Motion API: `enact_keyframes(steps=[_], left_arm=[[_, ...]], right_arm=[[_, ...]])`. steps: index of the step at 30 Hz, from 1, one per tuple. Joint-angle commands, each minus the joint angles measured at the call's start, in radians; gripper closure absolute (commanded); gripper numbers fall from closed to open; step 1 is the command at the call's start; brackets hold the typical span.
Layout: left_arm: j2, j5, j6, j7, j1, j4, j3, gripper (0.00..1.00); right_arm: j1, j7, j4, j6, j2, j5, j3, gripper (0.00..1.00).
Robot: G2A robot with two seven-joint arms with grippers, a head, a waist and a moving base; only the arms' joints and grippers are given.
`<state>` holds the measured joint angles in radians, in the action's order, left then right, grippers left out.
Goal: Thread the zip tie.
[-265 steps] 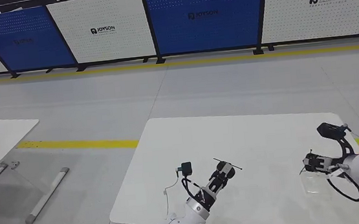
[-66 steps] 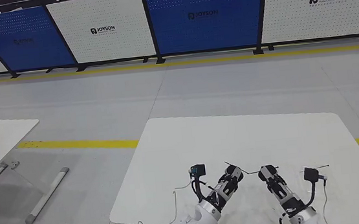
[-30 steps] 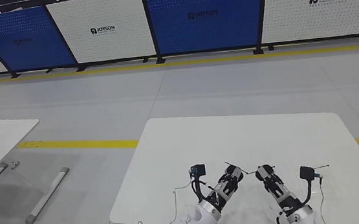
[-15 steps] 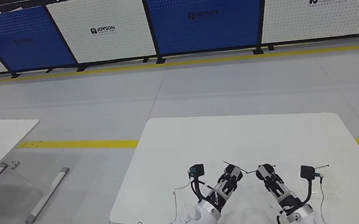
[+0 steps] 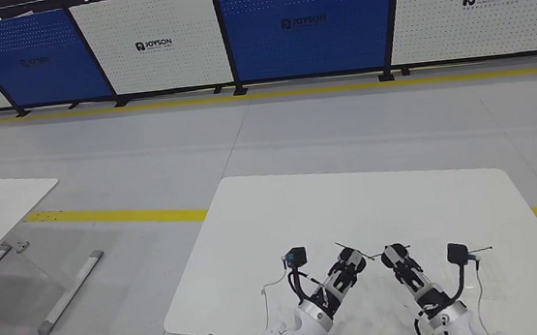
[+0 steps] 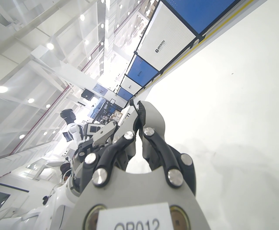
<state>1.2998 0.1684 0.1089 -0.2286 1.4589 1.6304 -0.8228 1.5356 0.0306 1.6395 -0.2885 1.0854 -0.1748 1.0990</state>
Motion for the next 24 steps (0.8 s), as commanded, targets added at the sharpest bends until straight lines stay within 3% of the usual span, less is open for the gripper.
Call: enact_keyframes(steps=[1, 9, 13, 20, 24], left_arm=[[0.001, 0.003, 0.001, -0.005, 0.0, 0.0, -0.001, 1.0], [0.001, 0.003, 0.001, -0.005, 0.0, 0.0, -0.001, 1.0], [0.001, 0.003, 0.001, -0.005, 0.0, 0.0, -0.001, 1.0], [0.014, 0.059, -0.07, -0.119, -0.011, -0.024, -0.001, 1.0], [0.018, 0.061, -0.081, -0.124, -0.014, -0.028, 0.003, 1.0]], right_arm=[[-0.001, 0.001, -0.001, 0.0, 0.001, 0.0, 0.0, 1.0], [0.001, -0.005, 0.0, 0.002, 0.001, 0.001, 0.002, 1.0], [0.025, -0.041, 0.008, -0.029, 0.003, 0.003, 0.024, 1.0], [0.052, -0.069, 0.019, -0.045, 0.007, -0.021, 0.046, 1.0], [0.052, -0.068, 0.018, -0.04, 0.008, -0.022, 0.047, 1.0]])
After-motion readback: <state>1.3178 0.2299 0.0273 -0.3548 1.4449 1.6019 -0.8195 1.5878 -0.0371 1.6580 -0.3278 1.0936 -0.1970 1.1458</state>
